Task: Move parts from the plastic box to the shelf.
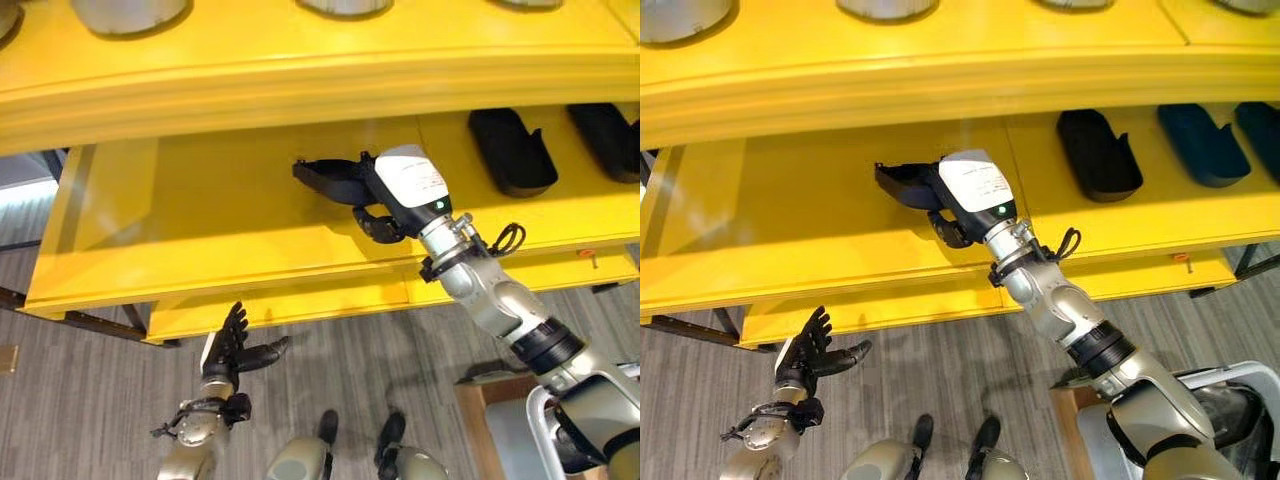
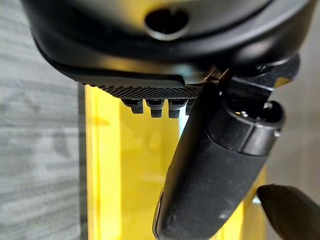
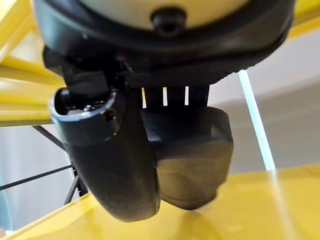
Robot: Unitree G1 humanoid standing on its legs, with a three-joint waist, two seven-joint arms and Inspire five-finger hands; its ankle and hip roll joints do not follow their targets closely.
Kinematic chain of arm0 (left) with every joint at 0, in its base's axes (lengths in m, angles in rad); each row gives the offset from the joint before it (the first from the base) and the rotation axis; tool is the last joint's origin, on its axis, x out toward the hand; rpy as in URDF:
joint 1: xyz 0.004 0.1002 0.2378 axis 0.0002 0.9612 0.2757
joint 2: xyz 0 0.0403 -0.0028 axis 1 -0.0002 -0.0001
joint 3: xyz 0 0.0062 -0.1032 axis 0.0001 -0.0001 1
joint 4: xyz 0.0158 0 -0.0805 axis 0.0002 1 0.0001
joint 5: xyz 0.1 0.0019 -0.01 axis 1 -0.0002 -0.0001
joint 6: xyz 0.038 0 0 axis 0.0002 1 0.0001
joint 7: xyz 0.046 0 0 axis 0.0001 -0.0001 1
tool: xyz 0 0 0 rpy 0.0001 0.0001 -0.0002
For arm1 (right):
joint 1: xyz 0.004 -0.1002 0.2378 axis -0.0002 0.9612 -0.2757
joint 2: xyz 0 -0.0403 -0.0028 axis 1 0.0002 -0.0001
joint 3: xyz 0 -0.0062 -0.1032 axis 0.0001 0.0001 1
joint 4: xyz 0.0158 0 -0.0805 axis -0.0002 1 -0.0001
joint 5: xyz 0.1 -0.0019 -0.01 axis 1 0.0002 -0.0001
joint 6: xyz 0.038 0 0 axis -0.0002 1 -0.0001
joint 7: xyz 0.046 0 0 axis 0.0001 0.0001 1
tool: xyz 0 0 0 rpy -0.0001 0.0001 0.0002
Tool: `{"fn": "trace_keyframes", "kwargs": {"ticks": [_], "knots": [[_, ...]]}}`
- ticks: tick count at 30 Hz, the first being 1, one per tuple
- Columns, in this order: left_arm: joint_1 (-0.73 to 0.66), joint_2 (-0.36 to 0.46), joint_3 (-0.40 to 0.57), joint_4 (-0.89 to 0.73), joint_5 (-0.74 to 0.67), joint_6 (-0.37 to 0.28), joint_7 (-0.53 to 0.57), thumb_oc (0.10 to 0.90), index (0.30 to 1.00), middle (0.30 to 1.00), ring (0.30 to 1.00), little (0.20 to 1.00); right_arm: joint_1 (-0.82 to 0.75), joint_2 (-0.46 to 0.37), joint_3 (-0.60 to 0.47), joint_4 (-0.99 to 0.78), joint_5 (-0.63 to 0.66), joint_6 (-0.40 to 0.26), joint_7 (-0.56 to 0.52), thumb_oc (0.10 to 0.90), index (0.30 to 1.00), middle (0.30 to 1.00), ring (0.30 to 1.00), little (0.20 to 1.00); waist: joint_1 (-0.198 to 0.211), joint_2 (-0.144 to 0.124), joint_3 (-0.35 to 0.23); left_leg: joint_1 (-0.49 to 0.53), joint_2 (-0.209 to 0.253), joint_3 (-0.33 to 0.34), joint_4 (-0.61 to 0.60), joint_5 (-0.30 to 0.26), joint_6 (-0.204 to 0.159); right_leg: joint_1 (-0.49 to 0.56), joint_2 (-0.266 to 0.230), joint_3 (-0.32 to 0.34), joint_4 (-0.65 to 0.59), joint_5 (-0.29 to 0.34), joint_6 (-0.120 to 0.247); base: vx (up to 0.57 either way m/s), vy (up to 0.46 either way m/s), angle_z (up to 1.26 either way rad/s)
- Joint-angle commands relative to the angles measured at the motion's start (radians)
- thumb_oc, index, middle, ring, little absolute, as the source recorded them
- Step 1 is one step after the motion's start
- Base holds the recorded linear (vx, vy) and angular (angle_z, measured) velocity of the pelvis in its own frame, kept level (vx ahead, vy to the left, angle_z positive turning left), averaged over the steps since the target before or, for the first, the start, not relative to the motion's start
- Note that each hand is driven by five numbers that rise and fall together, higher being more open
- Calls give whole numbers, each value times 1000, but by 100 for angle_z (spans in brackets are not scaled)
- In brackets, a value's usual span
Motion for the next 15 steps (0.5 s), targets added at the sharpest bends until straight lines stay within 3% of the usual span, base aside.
{"fn": "trace_keyframes", "kwargs": {"ticks": [1, 8, 10, 12, 13, 15], "knots": [[19, 53, -8, -86, 9, -71, 8, 900, 1000, 1000, 1000, 1000, -144, 23, -53, -79, 30, -41, -88, 400, 300, 300, 300, 300, 18, -20, -96, -51, 166, -11, 4, -23, -103, -45, -48, -12, 38, -14, 66, 31, -76, 1], [13, 47, -17, -77, 9, -68, 9, 900, 1000, 1000, 1000, 1000, -180, -13, -37, -70, 35, -46, -94, 400, 300, 300, 300, 300, 23, -12, -90, -87, 197, -17, -17, 40, -144, -23, -22, -66, -7, -27, 47, 4, -106, 14], [-13, 46, -31, -70, 8, -65, 8, 900, 1000, 1000, 1000, 1000, -193, -43, -39, -71, 32, -42, -104, 400, 300, 300, 300, 300, 3, -14, -76, -136, 231, 82, 64, 74, -150, -19, -38, -104, -13, -28, 37, -90, -29, 52], [-31, 44, -40, -64, 5, -64, 4, 900, 1000, 1000, 1000, 1000, -204, -57, -35, -70, 15, -30, -114, 400, 300, 300, 300, 300, -19, -14, -75, -139, 312, 200, 99, 107, -152, -18, -43, -142, -13, -32, 29, -40, -29, 81], [-35, 43, -45, -66, 6, -62, 0, 900, 1000, 1000, 1000, 1000, -200, -54, -36, -69, 10, -18, -118, 400, 300, 300, 300, 300, -24, -6, -75, -117, 373, 246, 88, 148, -173, -11, -37, -162, -8, -41, 29, 28, -14, 87], [-29, 46, -39, -73, 5, -63, -1, 900, 1000, 1000, 1000, 1000, -196, -48, -38, -69, 11, -15, -119, 400, 300, 300, 300, 300, -22, 6, -77, -97, 399, 235, 28, 192, -192, -2, -33, -170, 0, -44, 38, 62, 34, 55]]}}
